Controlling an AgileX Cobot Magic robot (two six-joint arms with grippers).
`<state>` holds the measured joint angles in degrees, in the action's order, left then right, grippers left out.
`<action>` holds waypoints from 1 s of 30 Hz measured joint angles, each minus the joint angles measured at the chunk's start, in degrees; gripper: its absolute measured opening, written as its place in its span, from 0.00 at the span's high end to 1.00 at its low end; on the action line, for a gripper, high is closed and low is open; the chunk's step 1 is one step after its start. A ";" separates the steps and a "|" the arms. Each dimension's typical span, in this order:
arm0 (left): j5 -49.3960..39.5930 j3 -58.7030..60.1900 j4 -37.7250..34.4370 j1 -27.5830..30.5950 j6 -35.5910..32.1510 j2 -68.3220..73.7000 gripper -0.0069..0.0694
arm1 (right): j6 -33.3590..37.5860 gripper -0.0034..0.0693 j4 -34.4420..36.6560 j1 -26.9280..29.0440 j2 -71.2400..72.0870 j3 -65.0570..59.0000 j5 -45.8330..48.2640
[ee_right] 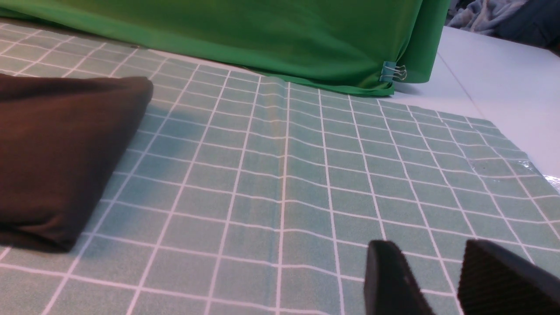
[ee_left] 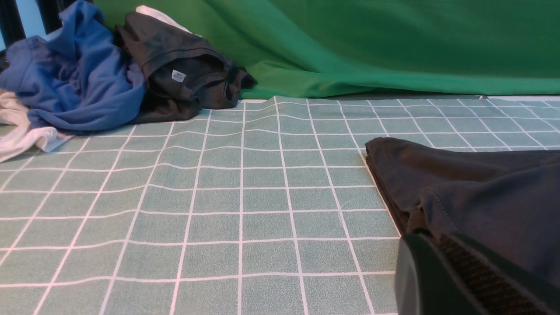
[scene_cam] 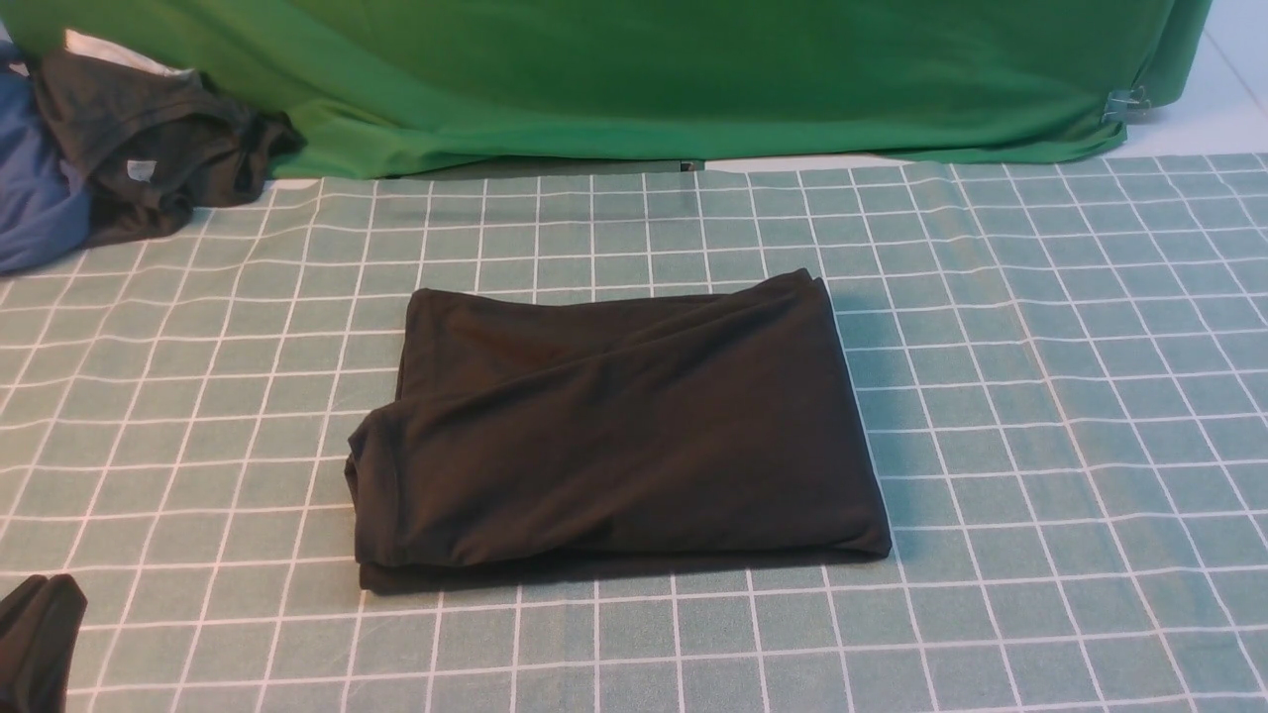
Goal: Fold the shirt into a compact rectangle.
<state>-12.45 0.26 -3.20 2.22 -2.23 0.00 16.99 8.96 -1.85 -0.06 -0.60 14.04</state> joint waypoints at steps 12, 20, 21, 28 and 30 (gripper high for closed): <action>0.00 0.00 0.00 0.00 -0.02 0.00 0.89 | 0.00 0.63 0.00 0.00 0.00 0.00 0.05; 0.00 0.00 0.07 0.00 -0.02 0.00 0.89 | 0.00 0.63 0.00 0.00 0.00 0.00 0.05; 0.00 0.00 0.07 0.00 -0.02 0.00 0.89 | 0.00 0.63 0.00 0.00 0.00 0.00 0.05; 0.00 0.00 0.13 0.00 -0.02 0.00 0.89 | 0.00 0.63 0.00 0.00 0.00 0.00 0.05; 0.00 0.00 0.13 0.00 -0.02 0.00 0.89 | 0.00 0.63 0.00 0.00 0.00 0.00 0.05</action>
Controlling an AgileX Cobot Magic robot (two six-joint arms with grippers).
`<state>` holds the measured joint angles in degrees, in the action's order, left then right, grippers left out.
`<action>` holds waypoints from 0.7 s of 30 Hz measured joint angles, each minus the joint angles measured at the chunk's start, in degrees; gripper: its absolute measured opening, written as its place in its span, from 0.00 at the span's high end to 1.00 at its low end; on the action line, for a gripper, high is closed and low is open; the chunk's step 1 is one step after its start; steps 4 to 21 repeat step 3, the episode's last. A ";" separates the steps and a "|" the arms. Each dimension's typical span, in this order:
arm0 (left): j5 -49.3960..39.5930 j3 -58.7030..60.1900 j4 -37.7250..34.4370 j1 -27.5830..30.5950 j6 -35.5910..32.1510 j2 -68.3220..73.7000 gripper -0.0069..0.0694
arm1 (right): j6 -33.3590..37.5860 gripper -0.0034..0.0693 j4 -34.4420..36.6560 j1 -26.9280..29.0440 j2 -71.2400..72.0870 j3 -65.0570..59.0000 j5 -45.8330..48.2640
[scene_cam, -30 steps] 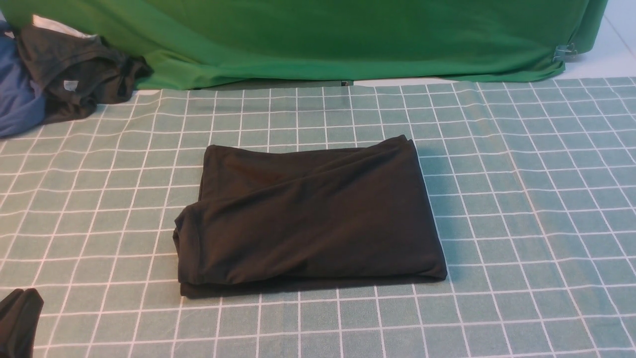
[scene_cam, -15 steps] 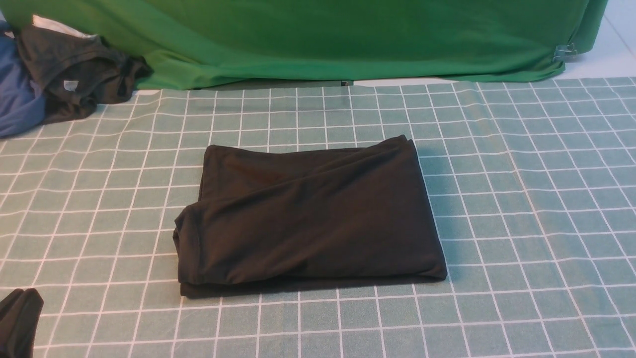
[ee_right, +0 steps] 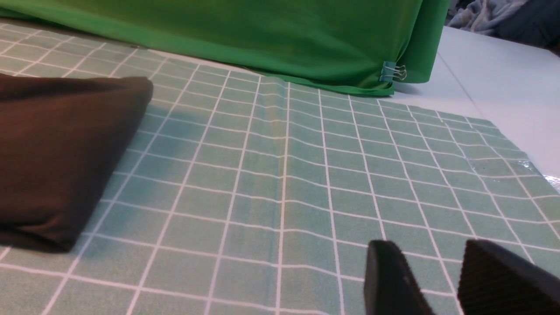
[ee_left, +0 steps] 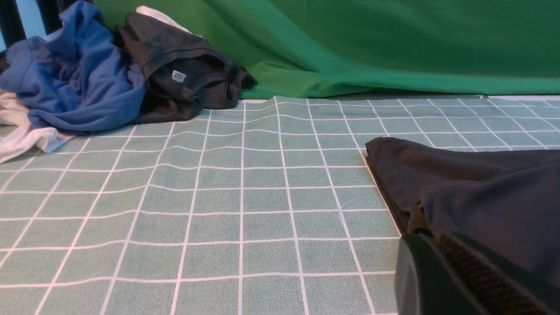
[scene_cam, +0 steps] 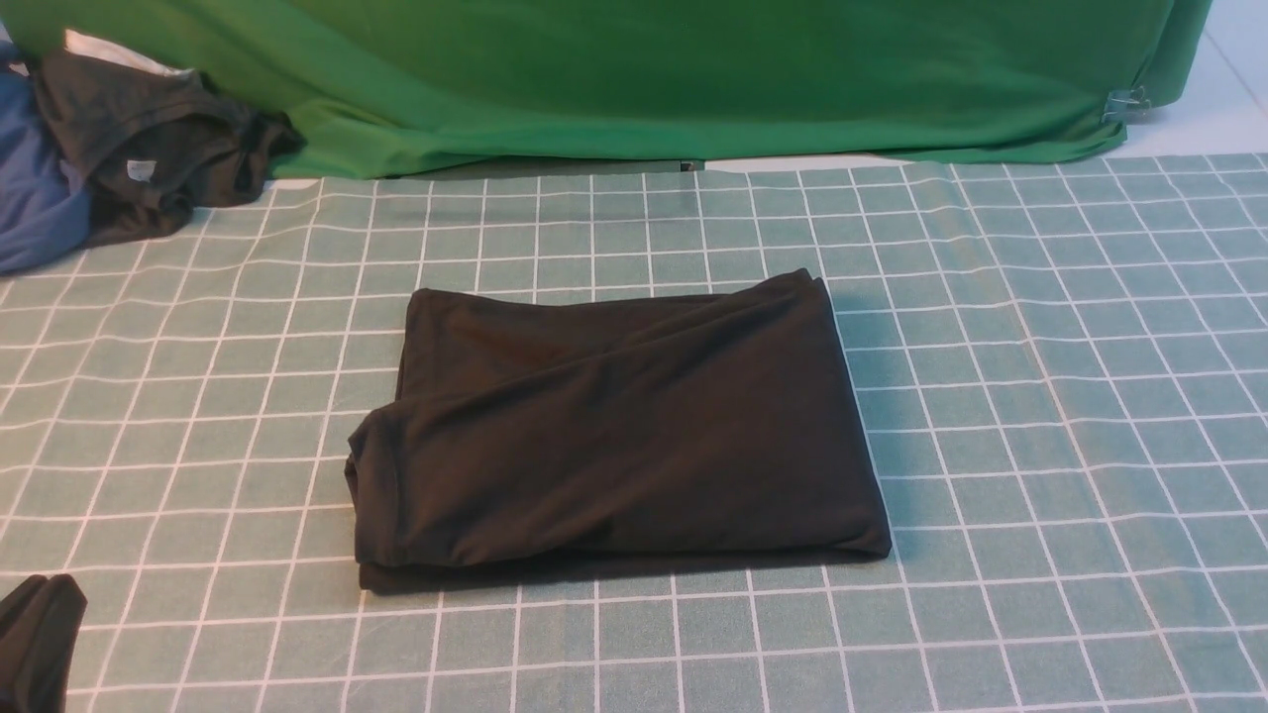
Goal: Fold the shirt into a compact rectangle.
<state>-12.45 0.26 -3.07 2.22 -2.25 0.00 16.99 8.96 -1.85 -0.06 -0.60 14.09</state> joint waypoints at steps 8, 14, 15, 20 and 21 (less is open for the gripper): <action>0.00 0.00 0.00 0.00 0.00 0.00 0.89 | 0.00 0.63 0.00 0.00 0.00 0.00 0.00; 0.00 0.00 0.00 0.00 0.00 0.00 0.89 | 0.00 0.63 0.00 0.00 0.00 0.00 0.00; 0.00 0.00 0.00 0.00 0.00 0.00 0.89 | 0.00 0.63 0.00 0.00 0.00 0.00 0.00; 0.00 0.00 0.00 0.00 0.00 0.00 0.89 | 0.00 0.63 0.00 0.00 0.00 0.00 0.00; 0.00 0.00 0.00 0.00 0.00 0.00 0.89 | 0.00 0.63 0.00 0.00 0.00 0.00 0.00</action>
